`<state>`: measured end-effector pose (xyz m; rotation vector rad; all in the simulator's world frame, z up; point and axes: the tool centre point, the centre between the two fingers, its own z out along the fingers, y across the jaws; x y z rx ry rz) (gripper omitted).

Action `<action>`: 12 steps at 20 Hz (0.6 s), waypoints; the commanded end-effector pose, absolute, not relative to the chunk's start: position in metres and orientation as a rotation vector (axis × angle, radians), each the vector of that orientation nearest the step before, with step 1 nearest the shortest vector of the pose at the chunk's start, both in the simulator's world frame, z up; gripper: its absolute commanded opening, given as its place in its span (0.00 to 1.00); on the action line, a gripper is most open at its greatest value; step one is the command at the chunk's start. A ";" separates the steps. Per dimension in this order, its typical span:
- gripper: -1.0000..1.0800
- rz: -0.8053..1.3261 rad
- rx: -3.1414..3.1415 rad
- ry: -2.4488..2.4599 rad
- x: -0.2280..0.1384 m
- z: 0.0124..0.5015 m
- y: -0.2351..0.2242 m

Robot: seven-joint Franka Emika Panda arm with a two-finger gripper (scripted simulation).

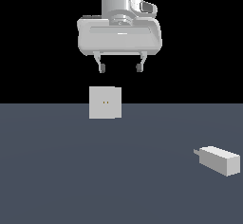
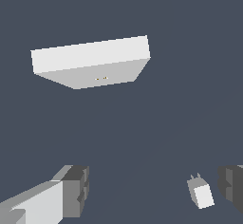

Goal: Plug the charger into the wall socket.

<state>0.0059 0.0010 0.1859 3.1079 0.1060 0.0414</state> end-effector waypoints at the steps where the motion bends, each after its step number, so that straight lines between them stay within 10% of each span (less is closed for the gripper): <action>1: 0.96 0.041 3.108 0.106 0.006 0.186 0.001; 12: 0.96 0.046 3.110 0.157 -0.012 0.171 -0.016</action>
